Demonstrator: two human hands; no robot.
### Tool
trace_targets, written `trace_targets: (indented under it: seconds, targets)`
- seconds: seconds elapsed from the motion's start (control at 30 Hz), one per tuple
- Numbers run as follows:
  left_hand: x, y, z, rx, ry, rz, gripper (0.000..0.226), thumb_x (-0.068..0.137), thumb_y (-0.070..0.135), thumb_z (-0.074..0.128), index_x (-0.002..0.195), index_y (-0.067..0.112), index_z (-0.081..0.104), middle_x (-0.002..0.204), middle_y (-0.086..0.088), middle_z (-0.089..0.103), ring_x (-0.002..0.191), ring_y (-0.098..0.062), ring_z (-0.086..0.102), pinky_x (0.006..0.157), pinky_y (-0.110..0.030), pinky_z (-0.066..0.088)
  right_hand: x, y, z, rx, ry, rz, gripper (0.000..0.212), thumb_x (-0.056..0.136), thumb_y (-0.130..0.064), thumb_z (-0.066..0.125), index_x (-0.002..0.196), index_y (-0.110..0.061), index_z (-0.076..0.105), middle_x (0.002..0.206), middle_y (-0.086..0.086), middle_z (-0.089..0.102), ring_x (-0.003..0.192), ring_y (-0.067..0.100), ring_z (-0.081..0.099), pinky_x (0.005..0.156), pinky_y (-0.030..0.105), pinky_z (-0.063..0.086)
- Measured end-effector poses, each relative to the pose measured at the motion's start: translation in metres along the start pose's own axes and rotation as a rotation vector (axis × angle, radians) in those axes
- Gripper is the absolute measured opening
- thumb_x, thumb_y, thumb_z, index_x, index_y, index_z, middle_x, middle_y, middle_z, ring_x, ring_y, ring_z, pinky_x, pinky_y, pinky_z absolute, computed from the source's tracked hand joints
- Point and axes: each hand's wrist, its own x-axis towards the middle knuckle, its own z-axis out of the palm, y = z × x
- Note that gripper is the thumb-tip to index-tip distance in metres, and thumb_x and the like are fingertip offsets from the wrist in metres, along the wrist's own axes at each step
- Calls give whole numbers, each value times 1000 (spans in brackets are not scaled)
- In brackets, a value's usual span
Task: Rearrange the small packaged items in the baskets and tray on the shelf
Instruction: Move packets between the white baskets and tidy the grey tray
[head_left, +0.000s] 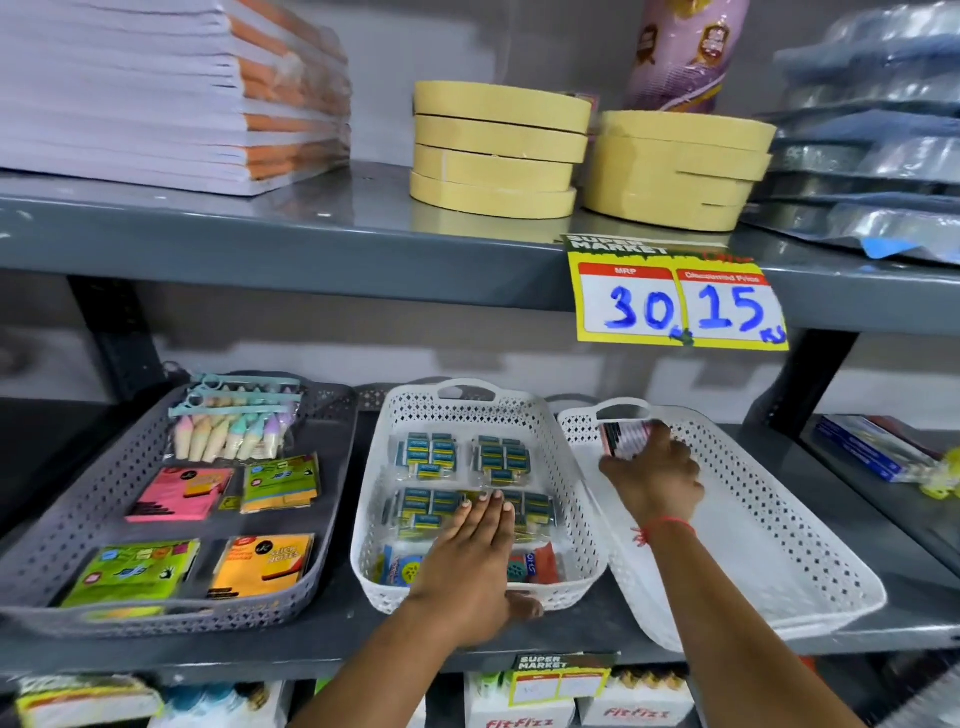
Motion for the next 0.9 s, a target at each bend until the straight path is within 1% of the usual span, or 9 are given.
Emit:
trace_targets:
  seconds: [0.1,0.27,0.33,0.4,0.47,0.53,0.67,0.77,0.9]
  targets:
    - [-9,-19,-2,35,59,-21,70,98,18,35,149,2,-11,160,-14,-16,148,-23,-16,114,-29,-16,-11,-47,4,23,-36,-154,74,70,-39,65,133,-14,37,133,16,47,123,36,46,99,45,42]
    - [-35,-66,1,82,16,-183,114,78,69,47,149,-1,-7,159,-13,-13,149,-26,-9,117,-32,-11,-52,-114,34,96,-184,-428,78,68,-39,70,136,-19,38,134,13,48,123,35,45,99,43,42]
    - [-51,-88,-7,103,70,-233,117,66,78,46,144,-7,28,155,-21,24,144,-30,29,120,-33,10,-71,-139,48,105,-241,-518,76,68,-38,70,136,-21,39,134,12,48,124,33,45,99,42,41]
    - [-63,-111,-4,110,72,-306,114,51,81,34,119,-6,63,121,-22,66,110,-31,67,113,-33,27,-91,-163,62,131,-306,-585,73,68,-36,70,134,-22,42,132,12,51,123,33,47,100,42,42]
    - [-76,-139,7,108,98,-382,88,62,58,31,116,-7,54,106,-22,73,96,-32,72,110,-33,16,-111,-185,77,138,-378,-662,71,69,-34,70,133,-23,44,133,11,50,123,33,48,101,42,42]
    - [-93,-159,5,143,171,-403,58,70,26,34,118,-5,43,106,-22,73,95,-32,73,106,-36,27,-131,-207,92,143,-461,-734,70,69,-33,70,133,-24,44,137,9,47,127,31,43,104,42,40]
    - [-119,-188,-3,157,216,-441,57,67,11,33,108,-4,69,105,-17,75,96,-26,73,94,-36,41,-169,-243,120,72,-591,-857,73,68,-38,70,134,-25,42,140,8,43,132,31,36,109,41,34]
    - [-136,-209,-2,109,236,-445,58,72,28,35,117,-1,58,107,-14,75,96,-24,74,94,-36,43,-194,-264,144,-23,-648,-992,72,72,-41,68,136,-23,40,138,9,45,129,34,39,108,44,36]
    - [-140,-202,4,0,76,-476,114,54,87,23,119,3,64,121,-9,70,110,-20,68,100,-29,44,-206,-277,170,-190,-692,-1065,52,85,-18,52,135,-19,39,135,14,43,126,35,42,104,44,40]
